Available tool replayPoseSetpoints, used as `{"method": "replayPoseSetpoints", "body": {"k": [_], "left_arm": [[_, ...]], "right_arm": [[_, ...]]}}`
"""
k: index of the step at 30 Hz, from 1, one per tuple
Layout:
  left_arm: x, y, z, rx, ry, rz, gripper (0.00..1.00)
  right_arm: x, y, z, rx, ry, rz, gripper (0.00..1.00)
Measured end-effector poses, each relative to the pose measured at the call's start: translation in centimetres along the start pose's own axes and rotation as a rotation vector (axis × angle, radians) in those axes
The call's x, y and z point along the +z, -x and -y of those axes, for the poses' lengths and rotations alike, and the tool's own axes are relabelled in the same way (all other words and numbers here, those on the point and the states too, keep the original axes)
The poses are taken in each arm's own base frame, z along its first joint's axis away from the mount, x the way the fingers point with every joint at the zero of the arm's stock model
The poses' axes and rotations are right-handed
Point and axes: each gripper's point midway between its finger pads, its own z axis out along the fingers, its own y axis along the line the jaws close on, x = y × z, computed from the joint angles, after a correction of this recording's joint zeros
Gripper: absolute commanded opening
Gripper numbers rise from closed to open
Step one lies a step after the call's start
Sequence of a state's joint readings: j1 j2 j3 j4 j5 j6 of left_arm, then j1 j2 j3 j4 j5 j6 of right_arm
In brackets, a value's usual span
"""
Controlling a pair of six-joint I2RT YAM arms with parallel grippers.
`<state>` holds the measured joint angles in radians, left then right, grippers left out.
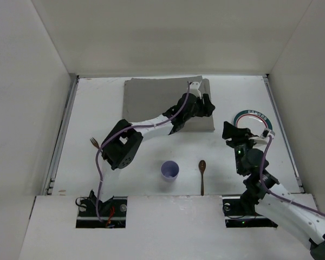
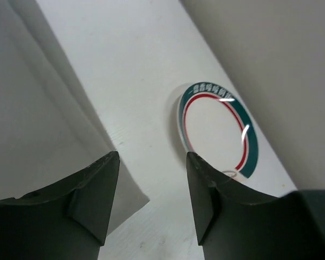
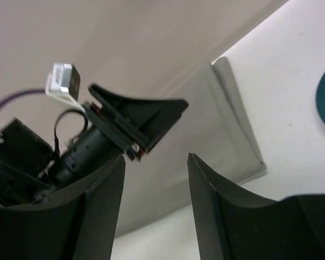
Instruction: Set the dinner table for one person
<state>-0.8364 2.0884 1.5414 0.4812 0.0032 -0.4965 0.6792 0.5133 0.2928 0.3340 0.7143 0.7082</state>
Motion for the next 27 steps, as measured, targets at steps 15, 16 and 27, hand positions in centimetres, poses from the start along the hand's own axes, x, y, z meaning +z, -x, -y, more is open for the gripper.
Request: {"method": "replayPoseSetpoints", "body": {"k": [15, 16, 27], "left_arm": [[-15.5, 3.1, -20.9, -0.103, 0.618, 0.136, 0.44], [-16.8, 2.7, -21.5, -0.111, 0.651, 0.143, 0.44], [-24.3, -3.0, -24.7, -0.303, 0.852, 0.156, 0.47]], "right_arm": [[1.5, -7.6, 3.0, -0.149, -0.103, -0.235, 0.3], [1.6, -7.9, 3.1, -0.155, -0.109, -0.243, 0.27], [3.1, -11.1, 6.4, -0.201, -0.219, -0.346, 0.35]]}}
